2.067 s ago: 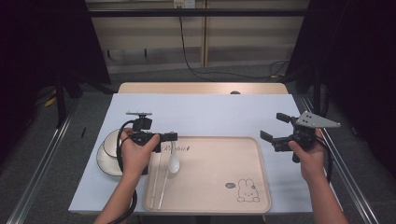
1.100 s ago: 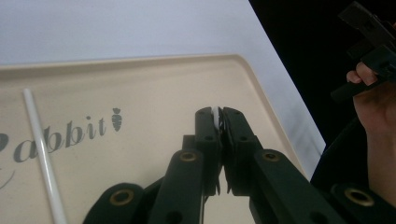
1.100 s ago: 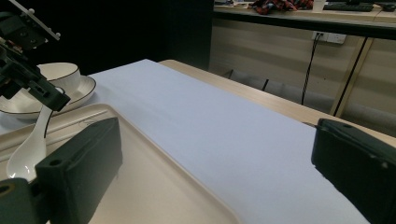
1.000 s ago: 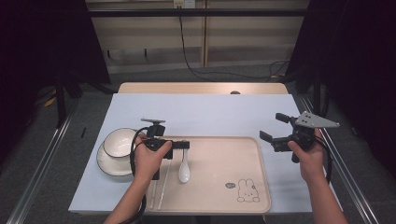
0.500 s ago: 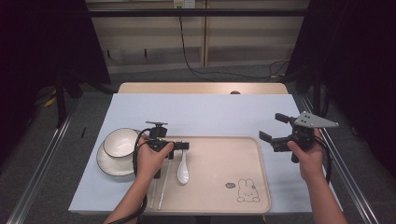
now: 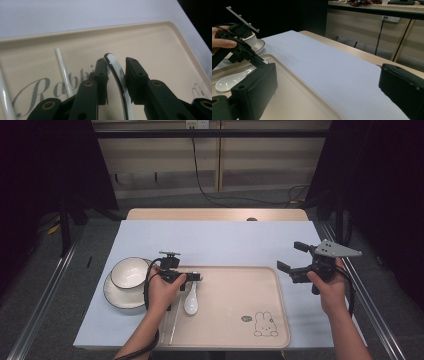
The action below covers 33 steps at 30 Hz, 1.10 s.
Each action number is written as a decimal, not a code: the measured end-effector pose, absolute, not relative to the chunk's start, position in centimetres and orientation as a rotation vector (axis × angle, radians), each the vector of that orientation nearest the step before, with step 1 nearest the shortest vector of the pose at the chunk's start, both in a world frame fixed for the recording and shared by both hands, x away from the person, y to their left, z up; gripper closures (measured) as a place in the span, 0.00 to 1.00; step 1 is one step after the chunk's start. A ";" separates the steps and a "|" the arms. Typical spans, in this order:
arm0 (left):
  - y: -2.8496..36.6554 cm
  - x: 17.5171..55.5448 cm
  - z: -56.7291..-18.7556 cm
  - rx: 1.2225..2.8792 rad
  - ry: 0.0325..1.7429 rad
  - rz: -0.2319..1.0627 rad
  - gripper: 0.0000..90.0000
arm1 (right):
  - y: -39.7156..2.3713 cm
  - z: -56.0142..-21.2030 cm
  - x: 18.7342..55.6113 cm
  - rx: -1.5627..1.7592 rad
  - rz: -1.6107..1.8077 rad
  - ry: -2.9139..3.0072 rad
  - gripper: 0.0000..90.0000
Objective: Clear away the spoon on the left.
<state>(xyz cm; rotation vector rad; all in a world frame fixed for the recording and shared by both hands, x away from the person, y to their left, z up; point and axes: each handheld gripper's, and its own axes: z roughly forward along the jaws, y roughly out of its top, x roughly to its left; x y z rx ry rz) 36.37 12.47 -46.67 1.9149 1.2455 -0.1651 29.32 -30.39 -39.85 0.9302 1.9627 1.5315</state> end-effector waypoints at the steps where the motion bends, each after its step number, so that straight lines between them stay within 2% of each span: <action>1: 12.5 36.4 -46.7 1.910 1.245 -0.170 0.80 | -30.4 -39.8 29.3 0.927 1.525 1.960 0.02; 14: 12.3 36.5 -46.6 1.906 1.246 -0.125 0.78 | -30.4 -39.8 29.3 0.926 1.523 1.959 0.02; 23: 12.3 36.5 -45.9 1.899 1.248 -0.095 0.71 | -30.5 -39.7 29.2 0.925 1.527 1.957 0.02; 26: 12.4 36.5 -45.6 1.891 1.239 -0.063 0.66 | -30.5 -39.7 29.2 0.924 1.525 1.958 0.02; 29: 12.6 36.5 -45.1 1.870 1.234 -0.061 0.54 | -30.5 -39.7 29.2 0.923 1.526 1.958 0.02; 31: 12.6 36.4 -44.7 1.892 1.202 -0.014 0.46 | -30.5 -39.7 29.2 0.927 1.526 1.956 0.02; 32: 12.5 36.4 -44.5 1.898 1.189 0.010 0.37 | -30.5 -39.7 29.2 0.926 1.528 1.957 0.02; 33: 12.6 36.3 -44.2 1.907 1.181 0.035 0.37 | -30.5 -39.7 29.2 0.926 1.528 1.957 0.02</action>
